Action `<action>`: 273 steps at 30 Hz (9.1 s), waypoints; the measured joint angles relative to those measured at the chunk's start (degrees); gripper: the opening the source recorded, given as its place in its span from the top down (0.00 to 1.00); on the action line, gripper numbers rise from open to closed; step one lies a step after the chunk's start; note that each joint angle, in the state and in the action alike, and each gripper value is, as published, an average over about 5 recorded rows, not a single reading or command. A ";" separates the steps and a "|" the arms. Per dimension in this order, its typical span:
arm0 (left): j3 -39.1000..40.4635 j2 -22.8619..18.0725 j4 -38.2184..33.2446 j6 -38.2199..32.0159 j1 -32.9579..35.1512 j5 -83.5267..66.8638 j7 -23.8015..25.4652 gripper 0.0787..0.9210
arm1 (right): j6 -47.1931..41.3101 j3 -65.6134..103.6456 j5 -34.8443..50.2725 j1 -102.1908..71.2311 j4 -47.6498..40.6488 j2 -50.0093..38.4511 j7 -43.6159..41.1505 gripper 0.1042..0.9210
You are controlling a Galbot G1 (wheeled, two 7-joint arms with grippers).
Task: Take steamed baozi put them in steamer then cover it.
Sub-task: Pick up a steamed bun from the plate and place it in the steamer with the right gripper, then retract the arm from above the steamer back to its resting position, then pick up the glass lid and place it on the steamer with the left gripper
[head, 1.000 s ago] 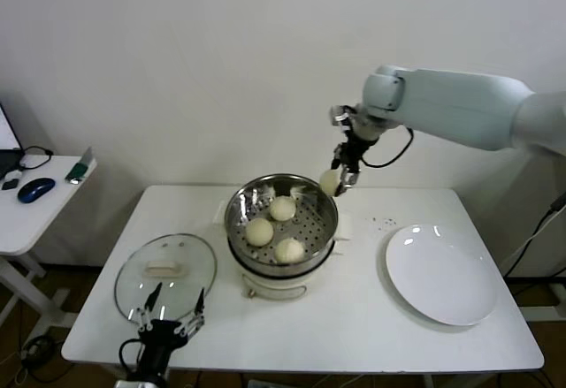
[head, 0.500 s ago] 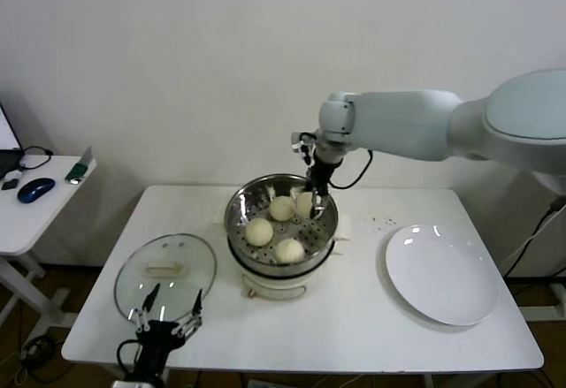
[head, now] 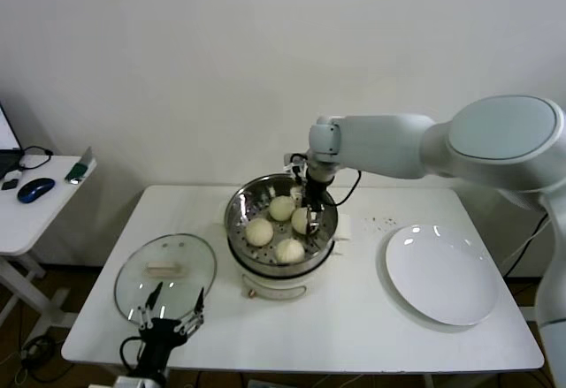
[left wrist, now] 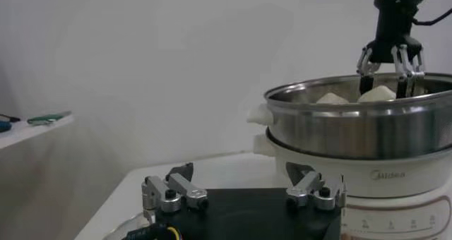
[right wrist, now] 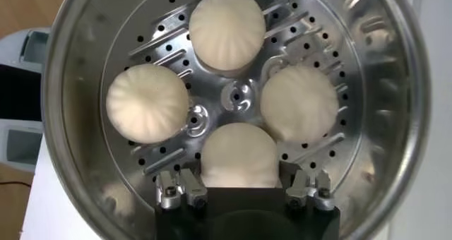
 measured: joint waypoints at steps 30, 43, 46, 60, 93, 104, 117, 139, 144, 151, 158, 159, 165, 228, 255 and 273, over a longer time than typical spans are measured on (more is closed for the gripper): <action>-0.46 0.33 0.32 0.59 -1.90 1.90 -0.94 0.12 | 3.47 8.01 1.45 5.03 8.39 -14.35 6.35 0.12; -1.43 0.26 1.17 1.21 -2.98 5.19 -1.22 0.12 | 13.35 25.94 -0.52 -7.13 20.85 -35.81 26.55 0.12; -1.43 0.00 1.03 1.48 -2.92 6.19 -1.25 0.12 | 15.58 34.49 -1.99 -14.61 23.26 -40.16 30.88 0.12; -2.34 -0.06 0.04 3.99 -3.64 13.61 0.06 0.12 | 22.33 80.01 -10.40 -57.23 31.76 -47.97 44.21 0.12; -4.10 6.66 7.36 7.53 -10.29 63.73 0.27 0.12 | 19.28 140.96 -25.63 -114.62 41.66 -24.29 46.07 0.12; -2.55 6.32 16.85 7.47 -16.19 75.35 -1.08 0.12 | 19.07 144.47 -27.90 -117.52 41.64 -21.57 45.67 0.12; -0.97 6.47 27.49 6.35 -23.75 79.72 -3.86 0.12 | 19.36 145.84 -30.55 -118.78 41.37 -19.56 45.37 0.12; 0.10 6.30 37.14 4.84 -31.03 79.67 -9.03 0.44 | 20.35 145.34 -34.49 -119.44 41.27 -17.21 44.89 0.12; -0.04 6.09 38.12 4.31 -31.06 79.23 -9.89 0.61 | 20.32 144.94 -35.20 -119.24 41.72 -16.90 44.88 0.12; -0.07 6.35 37.75 4.20 -30.68 78.08 -10.29 0.85 | 20.43 144.73 -35.96 -118.81 41.58 -16.76 44.87 0.12; -0.08 7.44 34.25 5.60 -29.10 76.53 -10.74 0.92 | 20.66 144.64 -36.44 -118.14 41.09 -16.98 44.80 0.12; -0.10 7.61 33.44 5.97 -28.72 76.28 -10.82 0.92 | 20.66 144.61 -36.47 -118.05 41.03 -17.06 44.79 0.12; 0.10 8.92 26.69 10.01 -25.29 74.98 -11.56 0.92 | 20.64 144.27 -36.56 -117.38 40.56 -17.70 44.79 0.12; 46.38 3.25 19.17 45.44 -54.17 79.46 10.98 0.92 | 18.24 142.55 -41.25 -113.14 36.41 -18.71 45.49 0.12; 47.04 3.04 21.21 45.42 -54.99 79.42 11.90 0.92 | 18.32 142.18 -42.30 -112.37 36.07 -18.27 45.49 0.12; 46.79 3.31 21.41 45.39 -54.74 79.31 12.51 0.85 | 18.37 142.04 -42.25 -112.04 35.91 -18.05 45.17 0.12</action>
